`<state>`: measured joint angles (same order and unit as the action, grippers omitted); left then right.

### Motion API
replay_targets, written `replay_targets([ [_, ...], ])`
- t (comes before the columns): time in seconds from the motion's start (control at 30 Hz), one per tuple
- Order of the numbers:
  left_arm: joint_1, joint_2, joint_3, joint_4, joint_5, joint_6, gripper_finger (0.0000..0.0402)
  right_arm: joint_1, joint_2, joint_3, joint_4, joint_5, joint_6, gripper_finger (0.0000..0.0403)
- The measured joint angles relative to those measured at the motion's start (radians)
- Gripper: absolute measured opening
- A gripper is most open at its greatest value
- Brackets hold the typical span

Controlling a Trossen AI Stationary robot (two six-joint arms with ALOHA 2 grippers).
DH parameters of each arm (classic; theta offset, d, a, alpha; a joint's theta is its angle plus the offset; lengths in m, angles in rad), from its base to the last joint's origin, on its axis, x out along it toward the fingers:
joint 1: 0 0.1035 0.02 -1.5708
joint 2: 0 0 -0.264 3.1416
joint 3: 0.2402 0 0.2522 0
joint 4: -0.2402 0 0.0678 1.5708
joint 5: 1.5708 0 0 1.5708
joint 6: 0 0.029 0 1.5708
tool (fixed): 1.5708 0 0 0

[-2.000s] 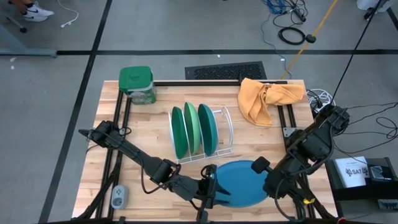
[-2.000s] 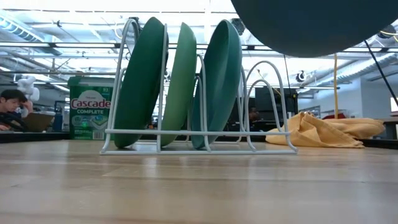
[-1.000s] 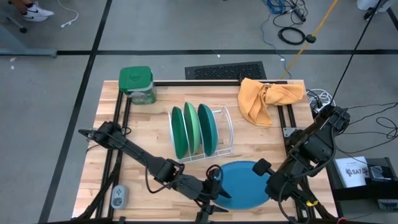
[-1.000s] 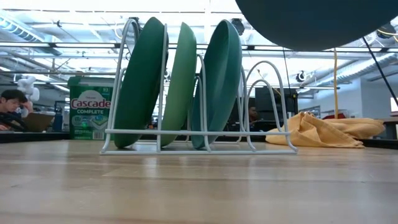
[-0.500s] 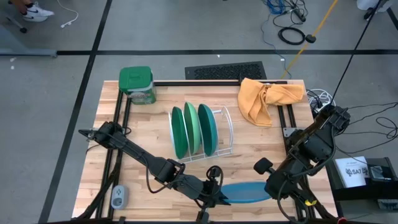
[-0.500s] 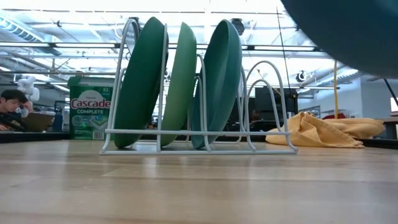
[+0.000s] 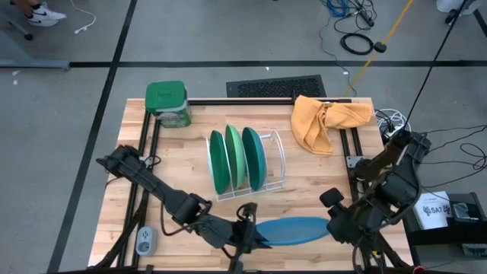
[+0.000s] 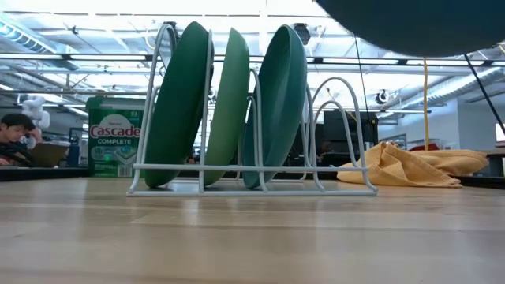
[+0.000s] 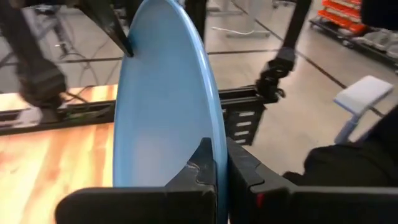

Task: Sort dishes
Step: Put the blue plate in the dish rack

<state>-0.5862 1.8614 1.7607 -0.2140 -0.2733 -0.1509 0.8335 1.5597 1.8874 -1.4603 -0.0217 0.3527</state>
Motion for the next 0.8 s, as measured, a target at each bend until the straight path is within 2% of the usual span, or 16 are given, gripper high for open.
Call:
replay_targets([
  [0.4,-0.034,-0.092,0.000,-0.057,-0.093,-0.045,0.0004,0.107,-0.014,0.000,-0.023,0.262,0.106,0.0170],
  [0.63,-0.053,-0.111,0.000,-0.039,-0.107,-0.007,0.0004,0.163,-0.015,0.000,-0.020,0.364,0.136,0.0170],
  [0.8,-0.080,-0.152,0.000,-0.026,-0.125,0.060,0.0003,0.209,-0.016,0.000,-0.019,0.399,0.172,0.0169],
])
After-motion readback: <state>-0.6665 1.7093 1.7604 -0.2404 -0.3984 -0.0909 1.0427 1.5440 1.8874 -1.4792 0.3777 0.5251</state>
